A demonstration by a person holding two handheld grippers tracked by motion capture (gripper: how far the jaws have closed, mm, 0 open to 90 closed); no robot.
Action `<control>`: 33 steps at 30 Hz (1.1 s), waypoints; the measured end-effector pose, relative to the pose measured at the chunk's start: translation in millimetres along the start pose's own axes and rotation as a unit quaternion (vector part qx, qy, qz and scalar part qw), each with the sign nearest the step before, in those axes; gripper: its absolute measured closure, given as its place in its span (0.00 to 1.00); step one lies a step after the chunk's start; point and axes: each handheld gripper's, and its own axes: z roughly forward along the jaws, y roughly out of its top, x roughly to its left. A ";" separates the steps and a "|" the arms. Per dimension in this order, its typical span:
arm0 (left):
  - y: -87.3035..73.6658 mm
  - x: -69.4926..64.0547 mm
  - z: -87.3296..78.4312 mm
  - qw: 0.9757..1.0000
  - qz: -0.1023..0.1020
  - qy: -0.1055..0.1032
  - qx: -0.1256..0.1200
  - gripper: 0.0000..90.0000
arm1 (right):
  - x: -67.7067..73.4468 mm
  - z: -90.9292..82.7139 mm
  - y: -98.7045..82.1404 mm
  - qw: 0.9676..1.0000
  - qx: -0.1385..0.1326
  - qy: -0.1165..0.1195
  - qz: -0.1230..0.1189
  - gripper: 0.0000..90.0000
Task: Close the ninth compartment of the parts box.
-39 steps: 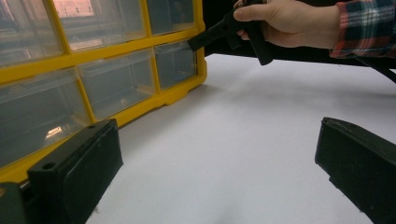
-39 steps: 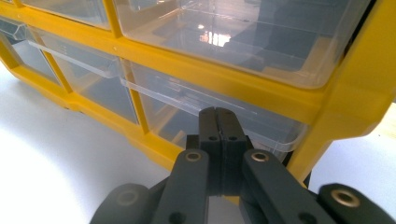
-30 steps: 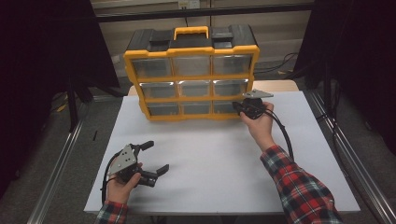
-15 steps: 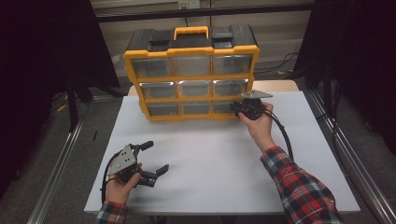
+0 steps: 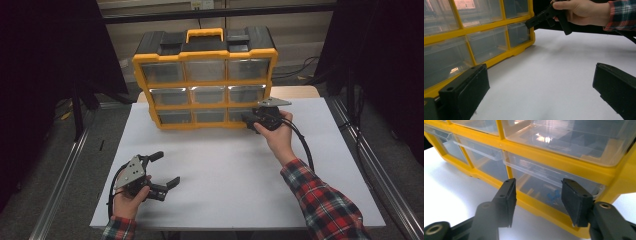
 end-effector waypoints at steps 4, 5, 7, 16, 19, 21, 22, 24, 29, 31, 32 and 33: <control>-0.6 -0.4 -0.3 1.000 -0.005 0.000 -0.004 0.00 | -0.9 -3.8 -2.0 1.000 -0.007 0.012 0.010 0.45; -0.7 -0.6 -0.5 1.000 -0.006 0.000 -0.004 0.00 | -1.5 -4.3 -2.9 1.000 -0.009 0.015 0.012 0.43; -0.4 -2.6 -1.7 1.000 -0.006 0.019 0.001 0.00 | -1.7 -7.3 -4.9 0.999 -0.011 0.024 0.019 0.39; -1.7 -0.9 -4.2 1.000 -0.005 0.004 -0.003 0.00 | 3.2 -22.6 -6.7 0.997 -0.029 0.062 0.017 0.25; -1.6 -1.1 -3.0 1.000 -0.008 0.004 -0.006 0.00 | 5.1 -27.7 -8.8 0.997 -0.029 0.065 0.006 0.22; -1.6 -1.1 -2.3 1.000 -0.011 0.003 -0.006 0.00 | 6.1 -31.3 -10.3 0.997 -0.030 0.070 0.002 0.20; -1.7 -0.9 -1.9 1.000 -0.010 0.002 -0.006 0.00 | 6.6 -33.3 -11.0 0.997 -0.031 0.070 0.002 0.20; -1.2 -1.4 -2.0 1.000 -0.005 0.017 0.003 0.00 | 6.9 -36.7 -12.6 0.997 -0.032 0.071 0.005 0.20; -1.0 -0.6 -1.5 1.000 -0.001 0.013 0.005 0.00 | 4.8 -44.5 -18.9 0.997 -0.029 0.071 0.004 0.18; -1.5 0.7 -0.7 1.000 -0.001 0.000 0.000 0.00 | 3.6 -47.7 -21.2 0.997 -0.030 0.071 0.001 0.18; -1.4 0.9 -0.7 1.000 0.000 0.000 0.000 0.00 | 3.1 -49.2 -22.3 0.997 -0.031 0.073 0.003 0.18; -1.4 0.7 -0.7 1.000 0.000 0.001 0.000 0.00 | 2.3 -50.4 -23.3 0.996 -0.032 0.077 0.004 0.18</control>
